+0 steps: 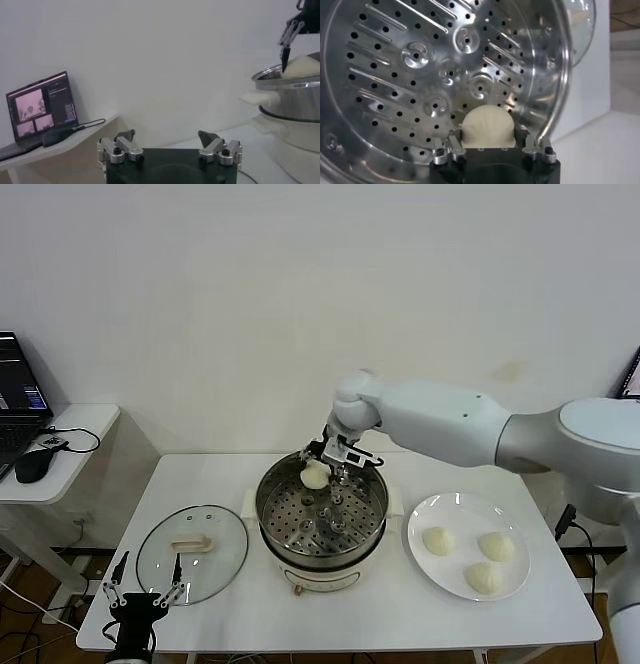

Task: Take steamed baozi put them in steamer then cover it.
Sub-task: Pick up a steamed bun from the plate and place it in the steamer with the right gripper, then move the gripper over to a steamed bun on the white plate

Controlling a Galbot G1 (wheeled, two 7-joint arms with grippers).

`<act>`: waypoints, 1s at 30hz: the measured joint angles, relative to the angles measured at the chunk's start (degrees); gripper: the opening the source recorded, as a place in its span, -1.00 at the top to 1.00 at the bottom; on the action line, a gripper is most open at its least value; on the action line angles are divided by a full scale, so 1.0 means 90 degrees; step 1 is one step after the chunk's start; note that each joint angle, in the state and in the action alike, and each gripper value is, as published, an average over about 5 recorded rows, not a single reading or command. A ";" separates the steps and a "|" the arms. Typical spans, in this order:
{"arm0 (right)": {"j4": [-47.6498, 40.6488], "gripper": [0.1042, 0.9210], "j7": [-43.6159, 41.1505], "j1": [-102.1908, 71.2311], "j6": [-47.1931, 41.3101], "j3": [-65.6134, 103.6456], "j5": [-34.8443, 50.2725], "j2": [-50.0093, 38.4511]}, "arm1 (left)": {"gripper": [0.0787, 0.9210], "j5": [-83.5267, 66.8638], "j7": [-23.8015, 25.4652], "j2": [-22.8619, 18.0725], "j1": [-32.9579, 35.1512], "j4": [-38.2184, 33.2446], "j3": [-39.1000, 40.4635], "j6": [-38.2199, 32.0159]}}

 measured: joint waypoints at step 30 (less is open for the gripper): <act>0.2048 -0.76 -0.0615 0.1439 -0.2507 -0.0217 0.1838 -0.2133 | -0.77 -0.0568 0.0021 0.0259 0.0002 -0.0364 -0.0172 0.0512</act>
